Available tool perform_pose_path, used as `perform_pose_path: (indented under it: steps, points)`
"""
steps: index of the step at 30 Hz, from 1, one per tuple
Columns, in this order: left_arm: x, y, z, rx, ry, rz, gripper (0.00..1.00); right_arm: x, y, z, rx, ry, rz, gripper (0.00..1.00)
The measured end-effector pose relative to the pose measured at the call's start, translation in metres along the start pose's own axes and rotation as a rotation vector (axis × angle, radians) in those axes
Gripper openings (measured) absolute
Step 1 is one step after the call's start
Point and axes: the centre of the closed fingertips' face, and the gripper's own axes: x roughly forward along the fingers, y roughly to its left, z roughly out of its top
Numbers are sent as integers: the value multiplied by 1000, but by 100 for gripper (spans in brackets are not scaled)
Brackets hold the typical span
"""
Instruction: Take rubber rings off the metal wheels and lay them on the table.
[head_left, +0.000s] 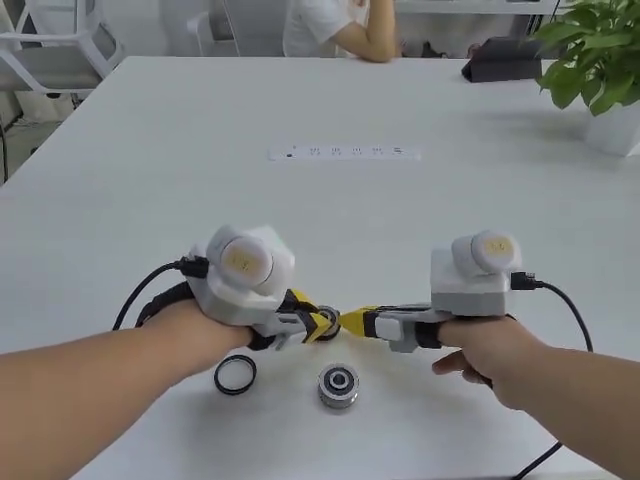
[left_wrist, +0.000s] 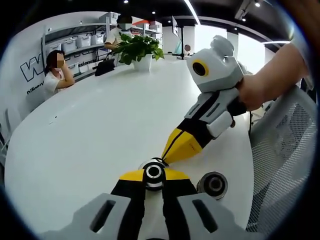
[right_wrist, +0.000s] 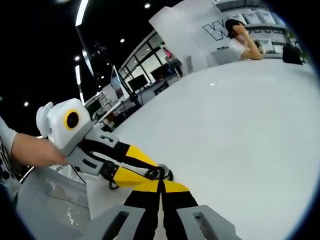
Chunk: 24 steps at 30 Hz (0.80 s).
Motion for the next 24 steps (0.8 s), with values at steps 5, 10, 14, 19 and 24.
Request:
perform_pose_path:
  steps: [5,10,14,19,24]
  points:
    - [0,0,0,-1,-3,1,7,1,3,2,19,-7,11,0]
    - [0,0,0,1,-4,4,6,2,5,3,30,-11,33,0]
    - [0,0,0,0,-5,5,6,2,7,3,34,-15,41,0]
    - [0,0,0,2,-5,4,7,2,8,4,37,-17,51,0]
    - [0,0,1,5,-6,4,7,3,15,7,46,-30,83,0]
